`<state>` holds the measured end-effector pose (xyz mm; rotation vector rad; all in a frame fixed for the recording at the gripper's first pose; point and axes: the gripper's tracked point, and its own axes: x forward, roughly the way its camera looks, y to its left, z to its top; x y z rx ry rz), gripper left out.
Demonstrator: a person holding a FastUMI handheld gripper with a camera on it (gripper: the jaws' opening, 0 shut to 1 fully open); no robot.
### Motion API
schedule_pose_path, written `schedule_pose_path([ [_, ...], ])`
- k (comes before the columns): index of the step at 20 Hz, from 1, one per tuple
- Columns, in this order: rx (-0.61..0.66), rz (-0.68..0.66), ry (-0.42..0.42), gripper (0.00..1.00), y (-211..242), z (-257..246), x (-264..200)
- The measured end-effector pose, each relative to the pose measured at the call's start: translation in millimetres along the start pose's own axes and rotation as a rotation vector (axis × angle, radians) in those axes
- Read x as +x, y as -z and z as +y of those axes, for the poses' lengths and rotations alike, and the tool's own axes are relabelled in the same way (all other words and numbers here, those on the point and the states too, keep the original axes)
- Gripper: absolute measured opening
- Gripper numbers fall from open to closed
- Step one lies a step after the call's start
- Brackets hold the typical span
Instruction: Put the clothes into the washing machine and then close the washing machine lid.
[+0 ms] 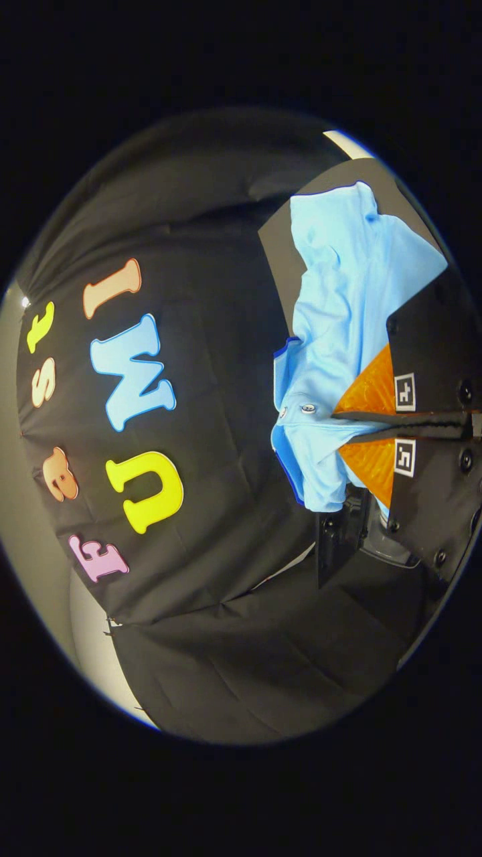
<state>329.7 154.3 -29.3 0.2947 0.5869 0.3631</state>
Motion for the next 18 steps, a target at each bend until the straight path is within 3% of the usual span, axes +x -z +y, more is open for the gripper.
schedule_pose_path([
  [18,-0.073,-0.028,-0.147,0.01,14,162,9],
])
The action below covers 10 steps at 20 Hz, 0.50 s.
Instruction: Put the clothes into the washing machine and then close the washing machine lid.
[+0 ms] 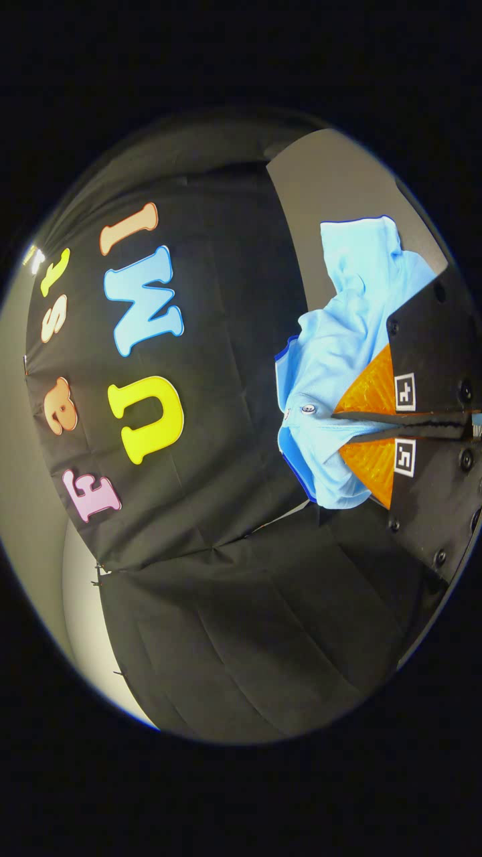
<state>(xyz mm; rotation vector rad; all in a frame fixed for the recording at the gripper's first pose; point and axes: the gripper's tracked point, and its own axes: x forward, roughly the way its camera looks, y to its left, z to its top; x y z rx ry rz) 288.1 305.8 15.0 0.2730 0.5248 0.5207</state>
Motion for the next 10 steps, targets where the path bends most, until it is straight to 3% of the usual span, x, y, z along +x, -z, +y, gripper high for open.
schedule_pose_path([
  [10,-0.014,0.032,-0.080,0.01,20,69,34],
])
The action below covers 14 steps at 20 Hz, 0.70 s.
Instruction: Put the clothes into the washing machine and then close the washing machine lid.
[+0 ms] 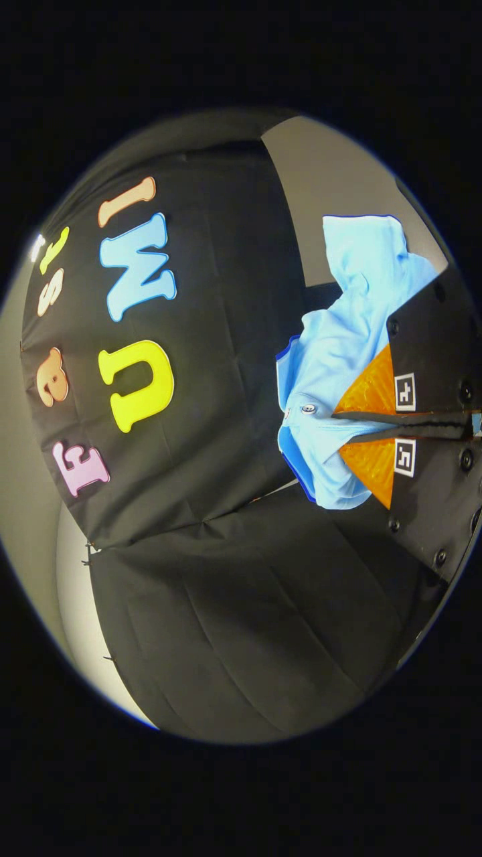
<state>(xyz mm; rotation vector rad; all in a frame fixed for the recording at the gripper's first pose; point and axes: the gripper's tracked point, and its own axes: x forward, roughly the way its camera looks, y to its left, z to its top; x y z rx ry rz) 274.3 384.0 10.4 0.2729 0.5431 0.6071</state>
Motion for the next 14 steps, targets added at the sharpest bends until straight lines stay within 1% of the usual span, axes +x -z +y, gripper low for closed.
schedule_pose_path([
  [7,-0.014,0.040,-0.024,0.01,23,29,26],
  [14,-0.006,0.096,-0.030,0.01,59,43,55],
])
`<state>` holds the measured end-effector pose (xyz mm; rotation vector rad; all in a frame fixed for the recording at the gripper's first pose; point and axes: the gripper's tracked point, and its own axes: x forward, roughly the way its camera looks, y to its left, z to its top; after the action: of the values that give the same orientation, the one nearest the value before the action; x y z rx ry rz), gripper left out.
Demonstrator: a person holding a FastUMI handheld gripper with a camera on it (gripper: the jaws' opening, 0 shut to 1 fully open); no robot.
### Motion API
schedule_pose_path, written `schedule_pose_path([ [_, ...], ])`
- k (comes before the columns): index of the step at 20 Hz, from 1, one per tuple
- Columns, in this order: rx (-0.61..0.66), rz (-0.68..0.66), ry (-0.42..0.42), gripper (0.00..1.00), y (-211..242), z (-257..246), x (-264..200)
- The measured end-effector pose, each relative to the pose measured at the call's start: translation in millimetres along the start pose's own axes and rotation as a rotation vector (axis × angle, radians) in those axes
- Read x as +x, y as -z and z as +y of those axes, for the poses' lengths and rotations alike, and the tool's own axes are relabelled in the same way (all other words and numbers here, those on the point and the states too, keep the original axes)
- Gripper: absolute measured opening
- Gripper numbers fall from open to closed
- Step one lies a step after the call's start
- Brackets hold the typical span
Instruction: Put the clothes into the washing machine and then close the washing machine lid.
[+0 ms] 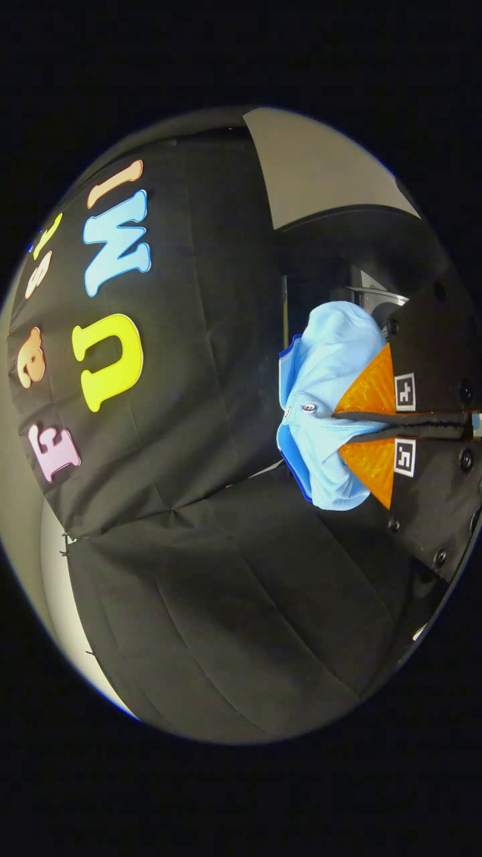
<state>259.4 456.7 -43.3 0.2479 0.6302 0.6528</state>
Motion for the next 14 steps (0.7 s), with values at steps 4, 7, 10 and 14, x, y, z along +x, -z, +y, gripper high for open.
schedule_pose_path([
  [4,-0.012,0.038,0.010,0.01,27,6,17],
  [7,-0.026,0.058,0.026,0.01,45,5,32],
  [10,-0.048,0.086,0.051,0.01,68,2,47],
  [14,-0.044,0.119,0.068,0.01,97,-3,63],
])
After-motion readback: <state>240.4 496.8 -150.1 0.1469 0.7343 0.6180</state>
